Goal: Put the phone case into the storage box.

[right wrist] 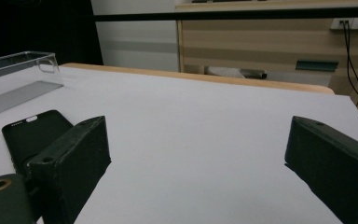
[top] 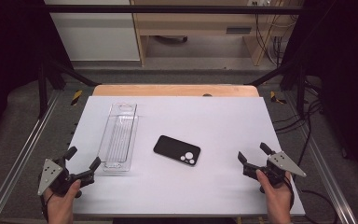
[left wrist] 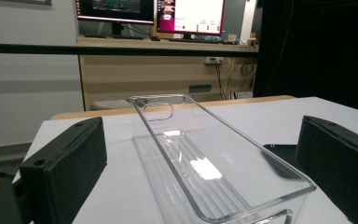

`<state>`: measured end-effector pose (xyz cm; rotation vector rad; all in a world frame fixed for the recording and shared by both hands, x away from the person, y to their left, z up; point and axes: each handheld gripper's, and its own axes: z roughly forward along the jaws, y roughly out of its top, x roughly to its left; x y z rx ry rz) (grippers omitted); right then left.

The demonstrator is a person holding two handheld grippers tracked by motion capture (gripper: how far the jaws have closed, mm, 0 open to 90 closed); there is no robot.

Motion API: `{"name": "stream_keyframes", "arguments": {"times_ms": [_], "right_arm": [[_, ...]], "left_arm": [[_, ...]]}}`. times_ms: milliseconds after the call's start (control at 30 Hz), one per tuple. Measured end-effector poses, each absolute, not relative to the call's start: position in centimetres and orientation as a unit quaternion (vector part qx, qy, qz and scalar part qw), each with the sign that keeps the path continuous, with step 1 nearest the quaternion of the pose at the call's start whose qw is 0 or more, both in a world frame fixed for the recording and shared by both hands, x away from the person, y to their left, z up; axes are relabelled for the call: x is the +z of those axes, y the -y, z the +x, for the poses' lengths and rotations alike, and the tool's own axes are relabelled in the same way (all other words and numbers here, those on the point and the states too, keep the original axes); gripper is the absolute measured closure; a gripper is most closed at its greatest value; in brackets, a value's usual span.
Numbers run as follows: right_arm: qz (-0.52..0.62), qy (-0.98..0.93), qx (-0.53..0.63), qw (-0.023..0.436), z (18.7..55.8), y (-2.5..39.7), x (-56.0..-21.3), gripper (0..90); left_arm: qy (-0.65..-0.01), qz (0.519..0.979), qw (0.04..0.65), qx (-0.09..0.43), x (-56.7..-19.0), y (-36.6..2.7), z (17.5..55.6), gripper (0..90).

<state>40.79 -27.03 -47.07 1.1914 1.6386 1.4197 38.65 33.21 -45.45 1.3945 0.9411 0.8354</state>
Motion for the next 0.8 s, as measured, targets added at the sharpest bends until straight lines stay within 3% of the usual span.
{"name": "stream_keyframes", "arguments": {"times_ms": [233, 600, 800], "right_arm": [[0.475, -0.649, 0.502, 0.319, 41.0, 26.6, -46.9, 11.6], [0.430, -0.695, 0.526, 0.233, 41.3, 24.0, -47.3, 9.3], [0.403, -0.727, 0.508, 0.226, 41.4, 21.7, -46.8, 8.6]], "left_arm": [[-0.397, 0.602, 0.589, 0.364, -45.5, -33.0, 38.6, 1.3], [-0.392, 0.613, 0.583, 0.361, -45.9, -32.6, 38.9, 1.2], [-0.389, 0.615, 0.585, 0.358, -45.8, -32.5, 38.8, 1.1]]}}
